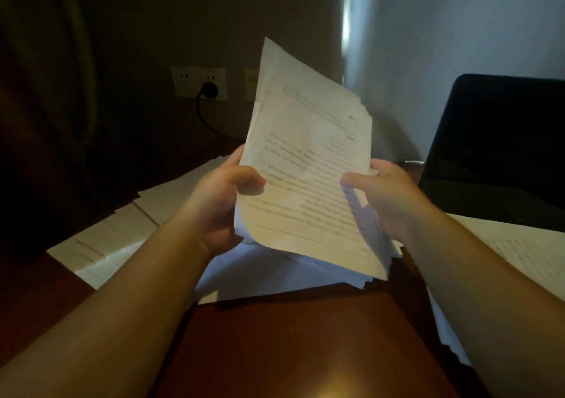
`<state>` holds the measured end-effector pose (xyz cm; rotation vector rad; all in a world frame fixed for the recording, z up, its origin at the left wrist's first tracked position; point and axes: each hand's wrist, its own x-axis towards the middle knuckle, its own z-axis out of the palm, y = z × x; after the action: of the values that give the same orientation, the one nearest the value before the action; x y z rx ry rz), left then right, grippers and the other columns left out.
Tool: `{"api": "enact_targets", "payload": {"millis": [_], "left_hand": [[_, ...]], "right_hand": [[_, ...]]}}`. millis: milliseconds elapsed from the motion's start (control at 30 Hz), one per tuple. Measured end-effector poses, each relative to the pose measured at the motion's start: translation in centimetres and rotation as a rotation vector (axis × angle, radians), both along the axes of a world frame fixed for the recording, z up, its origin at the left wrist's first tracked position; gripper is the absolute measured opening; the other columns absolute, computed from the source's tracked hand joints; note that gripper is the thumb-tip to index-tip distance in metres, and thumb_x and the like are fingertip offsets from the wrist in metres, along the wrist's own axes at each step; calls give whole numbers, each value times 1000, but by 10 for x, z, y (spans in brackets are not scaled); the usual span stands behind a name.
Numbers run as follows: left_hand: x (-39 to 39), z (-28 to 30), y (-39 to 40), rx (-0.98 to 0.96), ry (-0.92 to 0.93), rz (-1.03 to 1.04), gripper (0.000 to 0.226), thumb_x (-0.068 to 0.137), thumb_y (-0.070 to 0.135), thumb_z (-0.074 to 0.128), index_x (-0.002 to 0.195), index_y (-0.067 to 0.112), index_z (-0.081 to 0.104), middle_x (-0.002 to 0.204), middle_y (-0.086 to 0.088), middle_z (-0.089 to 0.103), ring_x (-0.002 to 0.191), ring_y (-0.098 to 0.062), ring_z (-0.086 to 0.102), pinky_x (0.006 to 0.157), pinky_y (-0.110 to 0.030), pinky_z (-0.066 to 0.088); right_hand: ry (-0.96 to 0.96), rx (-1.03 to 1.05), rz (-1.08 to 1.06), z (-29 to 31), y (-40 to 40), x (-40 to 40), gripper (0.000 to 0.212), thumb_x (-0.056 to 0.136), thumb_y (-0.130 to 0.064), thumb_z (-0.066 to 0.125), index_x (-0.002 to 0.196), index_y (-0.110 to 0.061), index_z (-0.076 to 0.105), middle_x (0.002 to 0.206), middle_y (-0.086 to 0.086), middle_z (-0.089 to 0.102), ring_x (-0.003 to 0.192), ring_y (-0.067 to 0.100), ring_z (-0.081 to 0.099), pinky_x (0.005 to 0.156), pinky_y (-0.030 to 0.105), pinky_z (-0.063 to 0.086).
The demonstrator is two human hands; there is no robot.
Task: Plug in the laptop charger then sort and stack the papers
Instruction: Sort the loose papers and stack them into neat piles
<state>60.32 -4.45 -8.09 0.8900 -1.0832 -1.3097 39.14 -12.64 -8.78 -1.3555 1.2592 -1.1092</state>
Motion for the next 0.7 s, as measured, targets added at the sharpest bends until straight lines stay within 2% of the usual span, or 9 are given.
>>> {"api": "enact_targets", "payload": {"millis": [67,167,267,433,533,700], "left_hand": [[0,5,1,-22,-67,-8,53,89,-5,43,113,39,62,101,-3,74,94,-30,73,71,-44,62],[2,12,3,-61,-234,45,49,91,-6,48,120,32,59,91,2,74,88,-20,74,64,-32,61],[2,16,8,-75,-344,97,39,93,-2,54,120,27,59,91,6,74,90,-15,73,64,-29,60],[3,16,17,-55,-383,298,24,90,17,67,110,30,63,92,10,74,90,-14,72,72,-34,57],[-1,19,27,-65,-405,373,20,90,17,68,105,28,63,91,8,73,90,-15,71,73,-37,57],[-12,28,53,-75,-305,465,26,93,12,64,114,27,60,101,7,69,94,-14,67,60,-23,53]], "right_hand": [[11,-5,-2,5,0,-2,24,91,-5,65,111,-17,64,102,-3,72,97,17,69,74,29,56],[-5,-30,48,17,4,-5,35,91,3,60,120,-16,60,112,0,70,102,20,68,88,42,57],[-7,-79,86,30,12,-6,39,92,3,60,124,-19,57,117,-3,68,105,19,67,91,46,56],[-58,-126,134,50,31,-4,45,93,6,56,126,-24,58,117,-6,68,108,21,65,94,48,54],[-68,-136,157,59,48,-4,45,93,6,56,124,-27,59,118,-6,68,110,23,65,95,51,53],[-141,-184,116,68,90,-11,45,93,10,52,106,-32,61,110,-6,70,104,21,67,90,46,56]]}}
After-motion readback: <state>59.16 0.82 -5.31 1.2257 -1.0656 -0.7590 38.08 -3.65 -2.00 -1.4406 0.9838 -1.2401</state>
